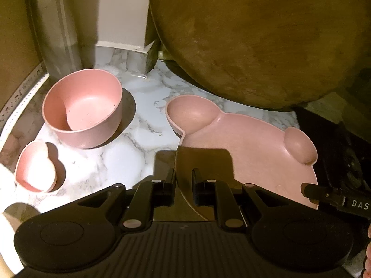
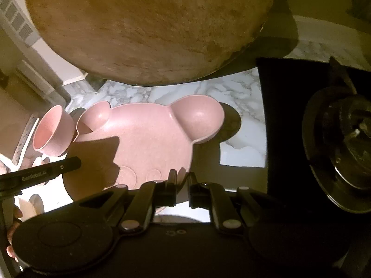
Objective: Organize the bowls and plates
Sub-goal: 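Carry the pink bear plate over the white plate stack and lower it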
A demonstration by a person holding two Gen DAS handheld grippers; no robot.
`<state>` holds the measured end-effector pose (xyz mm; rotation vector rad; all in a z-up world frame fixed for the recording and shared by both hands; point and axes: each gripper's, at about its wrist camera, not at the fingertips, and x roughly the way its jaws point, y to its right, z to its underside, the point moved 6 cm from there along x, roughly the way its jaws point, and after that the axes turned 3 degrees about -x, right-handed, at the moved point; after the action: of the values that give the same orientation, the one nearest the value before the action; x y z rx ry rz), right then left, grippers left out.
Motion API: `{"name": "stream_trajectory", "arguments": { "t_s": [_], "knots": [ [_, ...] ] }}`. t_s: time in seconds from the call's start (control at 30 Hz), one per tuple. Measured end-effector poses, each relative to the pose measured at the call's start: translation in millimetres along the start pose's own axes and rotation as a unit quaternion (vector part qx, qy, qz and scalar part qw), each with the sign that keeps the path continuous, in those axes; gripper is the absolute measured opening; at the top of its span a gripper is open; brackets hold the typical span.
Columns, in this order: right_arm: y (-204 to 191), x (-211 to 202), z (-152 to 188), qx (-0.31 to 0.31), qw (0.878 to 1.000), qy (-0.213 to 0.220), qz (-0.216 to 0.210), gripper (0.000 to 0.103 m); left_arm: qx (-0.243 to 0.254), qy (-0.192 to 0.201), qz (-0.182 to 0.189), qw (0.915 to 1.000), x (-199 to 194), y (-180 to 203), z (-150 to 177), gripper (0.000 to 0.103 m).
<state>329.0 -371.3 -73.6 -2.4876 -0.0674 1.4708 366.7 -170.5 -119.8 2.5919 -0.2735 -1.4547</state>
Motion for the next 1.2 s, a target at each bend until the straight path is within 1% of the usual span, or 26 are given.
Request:
{"name": "stream_trajectory", "arguments": {
  "t_s": [0.33, 0.57, 0.9, 1.2],
  "knots": [
    [-1, -55, 29, -0.006, 1.0, 0.022, 0.0, 0.008, 0.023, 0.012, 0.022, 0.9994, -57, 12, 34, 0.014],
    [6, -84, 56, 0.0, 1.0, 0.028, -0.001, 0.008, 0.039, 0.004, 0.037, 0.9985, -82, 21, 66, 0.014],
    [21, -101, 96, 0.014, 1.0, 0.022, 0.004, 0.008, 0.057, -0.022, 0.048, 0.997, -90, 33, 105, 0.014],
    [32, -99, 117, 0.024, 1.0, 0.014, 0.004, 0.008, 0.066, -0.037, 0.046, 0.9961, -84, 37, 123, 0.014]
  ]
}}
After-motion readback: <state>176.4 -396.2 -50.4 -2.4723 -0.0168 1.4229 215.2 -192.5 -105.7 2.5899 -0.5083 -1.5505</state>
